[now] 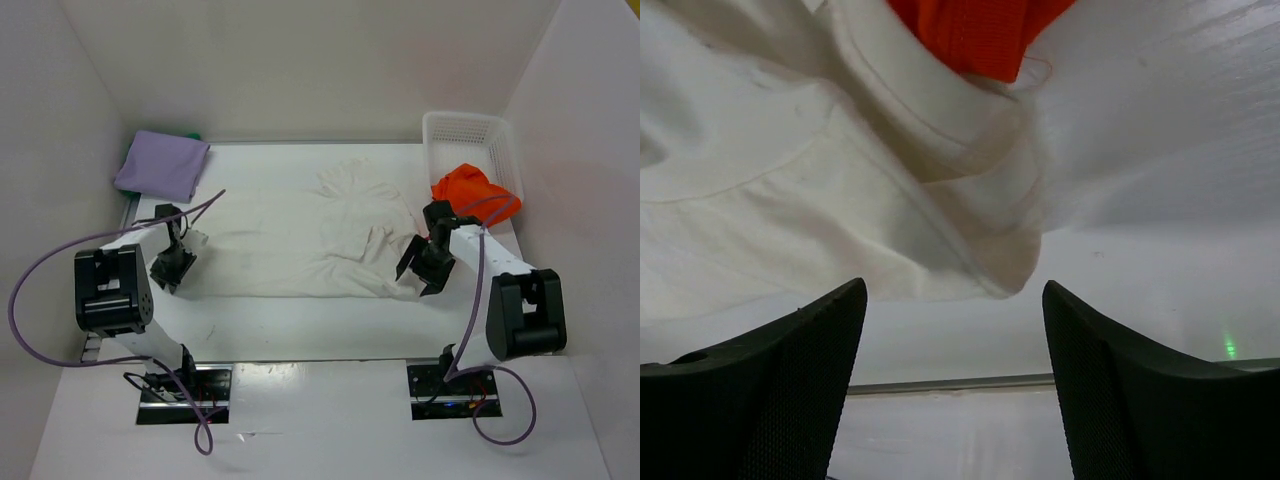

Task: Fold and stack the t-shirts
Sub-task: Fold the flattened tshirt in 1/3 of the way

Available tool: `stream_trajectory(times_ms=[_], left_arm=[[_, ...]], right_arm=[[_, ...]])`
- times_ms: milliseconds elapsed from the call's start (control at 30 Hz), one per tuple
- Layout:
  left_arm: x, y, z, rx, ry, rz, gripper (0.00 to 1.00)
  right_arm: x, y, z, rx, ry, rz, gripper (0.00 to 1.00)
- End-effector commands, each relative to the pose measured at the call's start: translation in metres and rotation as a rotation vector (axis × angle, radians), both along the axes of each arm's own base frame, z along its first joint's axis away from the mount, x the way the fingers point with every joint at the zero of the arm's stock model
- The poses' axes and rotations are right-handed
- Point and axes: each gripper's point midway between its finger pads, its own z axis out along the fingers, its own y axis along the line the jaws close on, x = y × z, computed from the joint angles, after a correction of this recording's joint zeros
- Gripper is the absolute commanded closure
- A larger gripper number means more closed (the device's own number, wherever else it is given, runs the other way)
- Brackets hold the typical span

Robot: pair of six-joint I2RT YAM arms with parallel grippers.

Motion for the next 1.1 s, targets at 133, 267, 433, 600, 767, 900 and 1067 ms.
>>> stream_trajectory(times_ms=[133, 267, 433, 600, 767, 900, 1067], left_arm=[[0.01, -0.008, -0.019, -0.059, -0.039, 0.016, 0.96], [0.0, 0.008, -0.019, 0.004, -0.04, 0.014, 1.0], [-0.016, 0.048, -0.008, 0.039, -0.039, 0.075, 1.0], [-0.03, 0.065, 0.001, 0.063, -0.02, 0.082, 1.0], [-0.053, 0.069, 0.008, 0.091, 0.051, 0.087, 0.9], [-0.065, 0.077, 0.01, 0.132, 0.099, 0.084, 0.38], [-0.061, 0.102, 0.033, 0.21, 0.071, 0.154, 0.32]], right_arm=[[0.004, 0.0, -0.042, 0.06, 0.096, -0.119, 0.25], [0.003, -0.003, -0.045, 0.04, 0.107, -0.131, 0.58], [-0.005, -0.004, -0.034, 0.041, 0.106, -0.14, 1.0], [-0.034, 0.003, -0.022, 0.035, 0.144, -0.12, 1.0], [-0.046, 0.017, -0.007, -0.018, 0.147, -0.057, 0.45], [-0.046, 0.009, 0.004, -0.065, 0.136, -0.071, 0.3], [-0.02, 0.001, 0.045, -0.101, -0.022, -0.122, 0.3]])
